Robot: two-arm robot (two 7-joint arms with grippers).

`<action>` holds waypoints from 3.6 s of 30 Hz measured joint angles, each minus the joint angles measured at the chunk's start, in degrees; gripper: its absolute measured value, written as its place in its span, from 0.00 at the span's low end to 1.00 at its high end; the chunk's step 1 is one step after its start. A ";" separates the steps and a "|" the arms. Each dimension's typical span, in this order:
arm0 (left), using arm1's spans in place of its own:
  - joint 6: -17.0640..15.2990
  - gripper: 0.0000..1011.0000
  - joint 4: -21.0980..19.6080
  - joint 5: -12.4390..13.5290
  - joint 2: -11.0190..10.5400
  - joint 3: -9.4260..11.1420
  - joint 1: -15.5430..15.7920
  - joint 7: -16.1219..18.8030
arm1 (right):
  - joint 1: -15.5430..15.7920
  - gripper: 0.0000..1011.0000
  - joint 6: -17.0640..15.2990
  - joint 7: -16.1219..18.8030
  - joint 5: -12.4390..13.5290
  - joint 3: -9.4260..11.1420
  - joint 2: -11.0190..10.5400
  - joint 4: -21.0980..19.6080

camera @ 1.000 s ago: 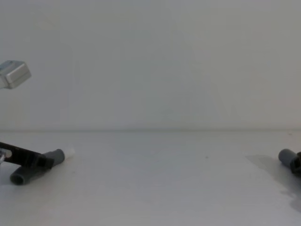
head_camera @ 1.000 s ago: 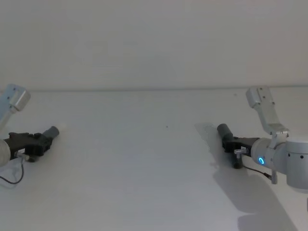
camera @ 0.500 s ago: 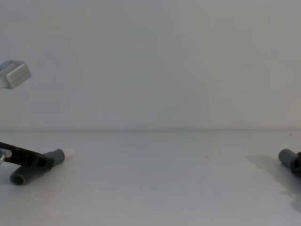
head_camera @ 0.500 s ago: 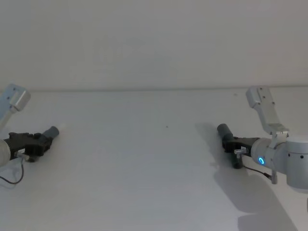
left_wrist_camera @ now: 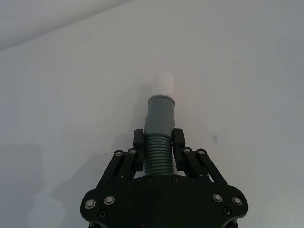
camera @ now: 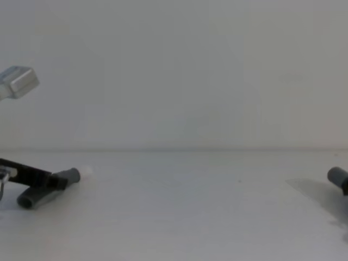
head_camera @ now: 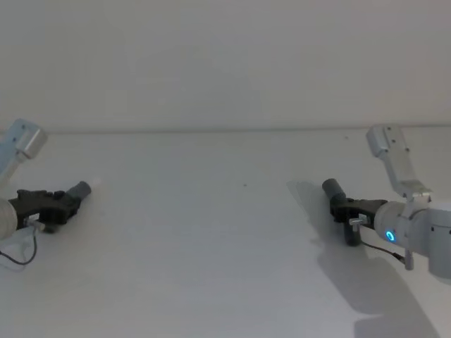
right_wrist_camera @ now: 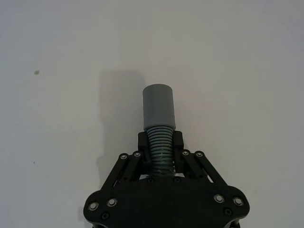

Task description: Use both hands to pick up one end of the pipe from the table, align the ends, and insert them.

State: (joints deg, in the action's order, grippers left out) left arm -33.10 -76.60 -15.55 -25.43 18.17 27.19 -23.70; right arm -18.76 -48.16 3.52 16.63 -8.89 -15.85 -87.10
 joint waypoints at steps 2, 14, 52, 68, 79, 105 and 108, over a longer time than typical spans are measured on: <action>0.57 0.32 0.36 -0.30 -0.01 0.08 0.54 -0.67 | 0.55 0.26 0.33 0.58 0.05 0.32 -0.56 -0.99; 5.69 0.32 1.63 -2.97 -1.32 -0.14 3.27 -7.22 | 2.17 0.26 1.32 5.45 1.12 1.58 -4.47 -6.58; 22.55 0.32 -1.67 -0.55 -10.11 7.48 9.79 -28.60 | -5.62 0.26 3.74 23.25 -0.09 -8.26 -19.87 -10.17; 26.72 0.32 -1.64 1.24 -10.29 10.57 12.60 -31.45 | -8.02 0.26 4.90 26.73 -0.82 -11.40 -23.40 -10.81; 28.67 0.32 -1.66 0.99 -10.22 11.37 13.30 -32.32 | -9.44 0.26 5.10 28.14 -1.26 -13.65 -24.31 -11.04; 31.08 0.32 -2.50 -1.20 -10.35 11.75 13.71 -33.45 | -14.96 0.26 6.36 32.08 -2.17 -19.94 -23.94 -10.00; 31.14 0.32 -2.54 -1.29 -10.37 11.78 13.73 -33.49 | -15.70 0.26 6.99 32.47 -2.23 -20.48 -23.74 -9.26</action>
State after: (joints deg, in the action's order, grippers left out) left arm -1.96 -79.14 -16.84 -35.79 29.95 40.92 -57.19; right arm -34.47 -41.17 35.98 14.39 -29.37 -39.59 -96.35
